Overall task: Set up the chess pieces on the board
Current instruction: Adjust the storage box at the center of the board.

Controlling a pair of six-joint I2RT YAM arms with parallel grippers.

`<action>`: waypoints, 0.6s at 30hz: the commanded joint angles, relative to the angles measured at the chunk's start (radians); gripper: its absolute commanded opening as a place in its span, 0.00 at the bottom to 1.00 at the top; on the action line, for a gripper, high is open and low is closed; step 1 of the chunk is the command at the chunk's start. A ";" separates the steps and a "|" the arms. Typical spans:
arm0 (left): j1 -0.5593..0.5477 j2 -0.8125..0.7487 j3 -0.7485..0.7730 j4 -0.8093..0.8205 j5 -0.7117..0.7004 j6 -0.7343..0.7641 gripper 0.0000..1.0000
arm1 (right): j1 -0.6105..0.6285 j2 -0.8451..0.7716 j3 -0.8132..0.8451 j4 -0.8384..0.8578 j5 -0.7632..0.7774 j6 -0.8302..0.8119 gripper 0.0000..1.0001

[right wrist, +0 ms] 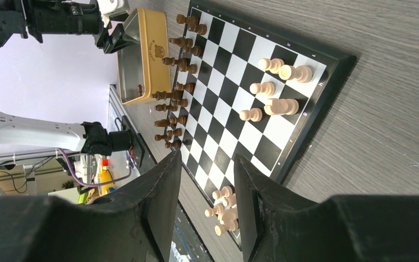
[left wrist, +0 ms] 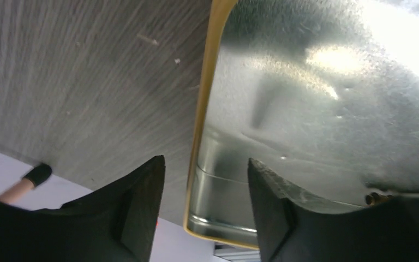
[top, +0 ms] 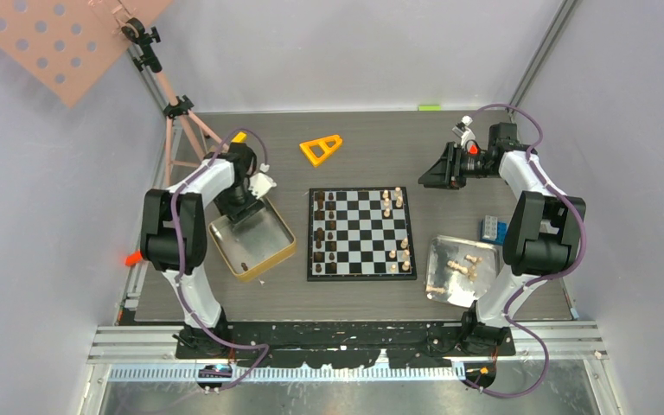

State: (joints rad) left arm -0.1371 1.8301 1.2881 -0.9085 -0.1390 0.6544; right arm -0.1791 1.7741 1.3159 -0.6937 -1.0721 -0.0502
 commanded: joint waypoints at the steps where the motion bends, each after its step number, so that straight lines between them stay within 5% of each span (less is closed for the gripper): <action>1: 0.006 0.024 0.052 0.034 0.004 0.059 0.52 | -0.005 -0.020 0.031 -0.006 -0.012 -0.011 0.46; 7: 0.002 0.060 0.109 -0.024 0.077 0.109 0.27 | -0.004 -0.003 0.033 -0.004 -0.009 -0.010 0.46; 18: -0.084 0.043 0.080 -0.008 0.134 0.267 0.10 | -0.005 0.016 0.039 -0.007 0.003 -0.012 0.46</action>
State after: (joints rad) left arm -0.1757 1.8946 1.3762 -0.9161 -0.0410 0.8333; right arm -0.1791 1.7836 1.3167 -0.6971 -1.0706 -0.0502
